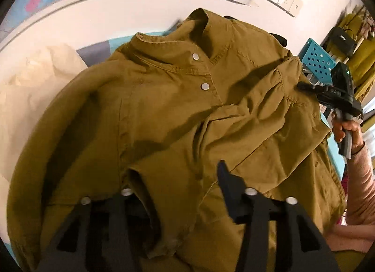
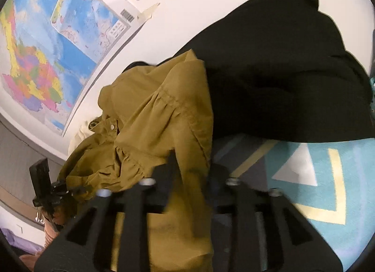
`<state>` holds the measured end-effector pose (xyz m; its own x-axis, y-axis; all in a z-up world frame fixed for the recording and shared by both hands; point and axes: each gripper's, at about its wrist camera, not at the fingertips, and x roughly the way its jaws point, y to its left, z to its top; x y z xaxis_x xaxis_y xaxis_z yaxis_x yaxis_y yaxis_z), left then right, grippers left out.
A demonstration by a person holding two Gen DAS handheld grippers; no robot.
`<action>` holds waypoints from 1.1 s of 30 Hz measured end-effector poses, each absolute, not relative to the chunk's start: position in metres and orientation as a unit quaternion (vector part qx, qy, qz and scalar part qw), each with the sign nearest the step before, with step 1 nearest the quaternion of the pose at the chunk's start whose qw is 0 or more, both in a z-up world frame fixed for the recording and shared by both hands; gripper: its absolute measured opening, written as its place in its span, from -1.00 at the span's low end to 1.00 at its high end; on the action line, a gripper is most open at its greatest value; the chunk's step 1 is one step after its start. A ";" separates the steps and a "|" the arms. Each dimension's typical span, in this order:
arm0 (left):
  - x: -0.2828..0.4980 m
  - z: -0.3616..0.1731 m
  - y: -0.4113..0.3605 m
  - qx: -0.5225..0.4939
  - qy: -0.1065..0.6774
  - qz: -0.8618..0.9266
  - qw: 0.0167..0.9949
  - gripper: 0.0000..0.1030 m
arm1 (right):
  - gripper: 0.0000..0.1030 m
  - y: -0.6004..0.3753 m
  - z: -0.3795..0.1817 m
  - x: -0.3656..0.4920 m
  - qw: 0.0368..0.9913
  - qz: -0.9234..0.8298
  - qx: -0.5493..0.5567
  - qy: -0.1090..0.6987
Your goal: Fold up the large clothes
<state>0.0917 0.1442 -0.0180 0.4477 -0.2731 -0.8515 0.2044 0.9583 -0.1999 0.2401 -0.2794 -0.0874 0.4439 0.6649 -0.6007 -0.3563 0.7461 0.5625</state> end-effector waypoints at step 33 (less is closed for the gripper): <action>-0.040 0.018 0.212 0.025 0.438 0.026 0.898 0.27 | 0.09 -0.110 -0.044 0.141 0.797 0.489 -0.063 0.349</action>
<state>-0.0403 0.2120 0.0181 0.6153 0.0696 -0.7852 -0.0253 0.9973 0.0686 0.1407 -0.1098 -0.0440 0.2781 0.7354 -0.6179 -0.8229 0.5143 0.2417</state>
